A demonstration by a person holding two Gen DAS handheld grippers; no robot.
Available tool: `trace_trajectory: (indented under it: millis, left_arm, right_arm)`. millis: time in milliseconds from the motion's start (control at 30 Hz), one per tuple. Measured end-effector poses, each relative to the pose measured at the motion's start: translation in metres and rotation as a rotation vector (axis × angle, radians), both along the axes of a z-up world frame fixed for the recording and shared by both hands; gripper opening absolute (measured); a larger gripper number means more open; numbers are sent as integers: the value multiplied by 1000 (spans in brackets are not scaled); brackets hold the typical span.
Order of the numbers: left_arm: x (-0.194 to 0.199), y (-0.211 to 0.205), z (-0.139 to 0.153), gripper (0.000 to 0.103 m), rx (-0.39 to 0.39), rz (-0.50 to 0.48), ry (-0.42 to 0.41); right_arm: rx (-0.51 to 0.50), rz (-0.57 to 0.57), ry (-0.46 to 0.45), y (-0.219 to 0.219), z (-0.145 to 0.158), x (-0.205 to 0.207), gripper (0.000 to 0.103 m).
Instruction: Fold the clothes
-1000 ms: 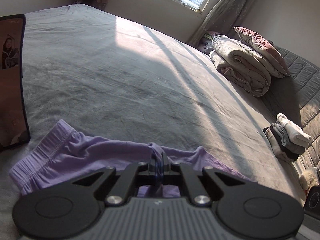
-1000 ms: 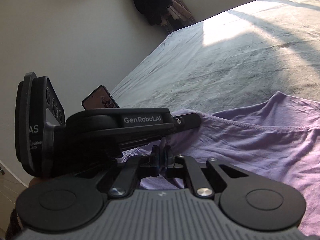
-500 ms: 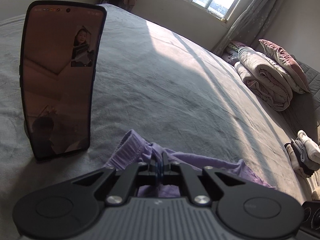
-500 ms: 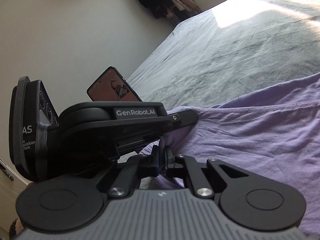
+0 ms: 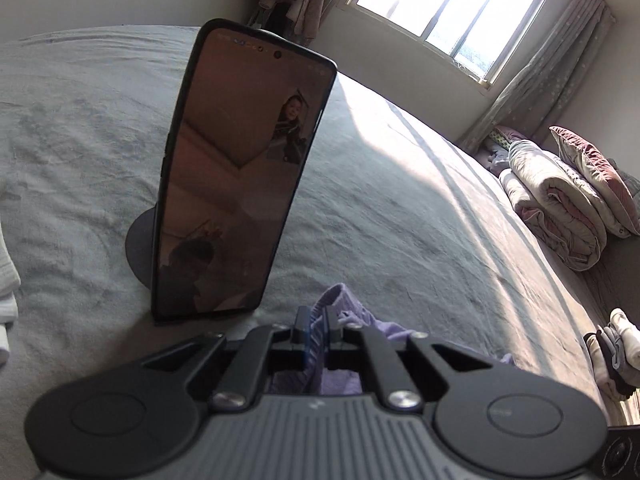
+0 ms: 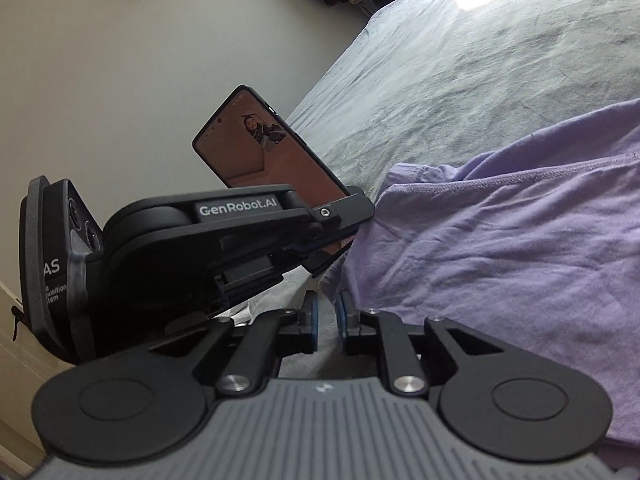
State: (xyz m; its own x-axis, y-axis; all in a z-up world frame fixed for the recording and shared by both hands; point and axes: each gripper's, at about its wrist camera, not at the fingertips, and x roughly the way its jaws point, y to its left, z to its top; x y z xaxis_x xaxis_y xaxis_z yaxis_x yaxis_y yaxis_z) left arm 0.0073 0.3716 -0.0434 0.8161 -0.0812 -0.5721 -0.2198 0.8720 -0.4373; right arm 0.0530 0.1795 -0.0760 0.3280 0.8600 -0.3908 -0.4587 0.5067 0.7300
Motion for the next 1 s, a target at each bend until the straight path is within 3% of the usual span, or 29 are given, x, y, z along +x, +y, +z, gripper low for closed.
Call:
trace_trajectory:
  millis: [167, 367, 733, 800, 833, 900, 1000]
  left_arm:
    - [-14, -1, 7, 4, -20, -42, -92]
    - [-12, -37, -6, 4, 101, -183, -91]
    - [-25, -49, 4, 5, 100, -148, -147]
    - [-27, -51, 6, 10, 97, -140, -159]
    - [-29, -52, 7, 14, 96, -137, -166]
    - [-30, -58, 10, 19, 97, -145, -177]
    - [-25, -98, 8, 24, 160, -294, -179]
  right_arm:
    - [-22, 43, -15, -8, 7, -17, 17]
    - [-64, -22, -53, -46, 17, -23, 18]
    - [-196, -132, -132, -138, 27, -31, 18]
    - [-226, -159, -155, -156, 29, -33, 32]
    - [-243, -174, -172, -165, 31, -34, 46]
    - [-295, -206, -206, -184, 33, -37, 48]
    - [-338, -275, -186, -213, 32, -38, 48]
